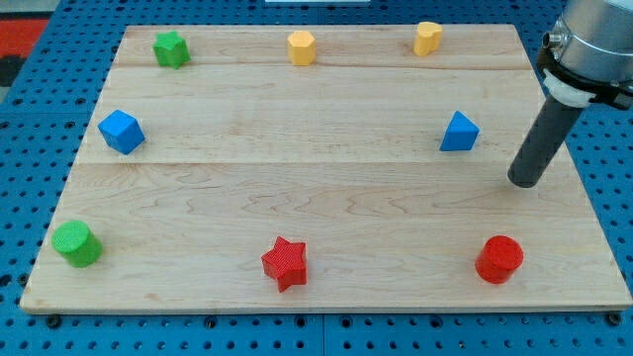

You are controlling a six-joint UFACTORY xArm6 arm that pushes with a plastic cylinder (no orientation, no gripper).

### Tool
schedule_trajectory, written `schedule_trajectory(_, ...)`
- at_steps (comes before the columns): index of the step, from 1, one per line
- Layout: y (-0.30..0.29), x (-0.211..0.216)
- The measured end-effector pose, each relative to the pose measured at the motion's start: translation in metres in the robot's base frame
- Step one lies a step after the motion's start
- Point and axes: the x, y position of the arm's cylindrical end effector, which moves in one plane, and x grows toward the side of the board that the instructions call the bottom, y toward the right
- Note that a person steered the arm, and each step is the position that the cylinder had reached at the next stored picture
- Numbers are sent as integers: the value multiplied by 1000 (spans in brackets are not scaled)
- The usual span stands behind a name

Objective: Move your arm upwards

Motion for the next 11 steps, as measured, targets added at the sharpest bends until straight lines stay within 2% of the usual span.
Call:
schedule_trajectory(4, 5, -5)
schedule_trajectory(5, 32, -1)
schedule_trajectory(7, 41, -3)
schedule_trajectory(8, 36, -59)
schedule_trajectory(9, 32, -80)
schedule_trajectory(11, 42, -176)
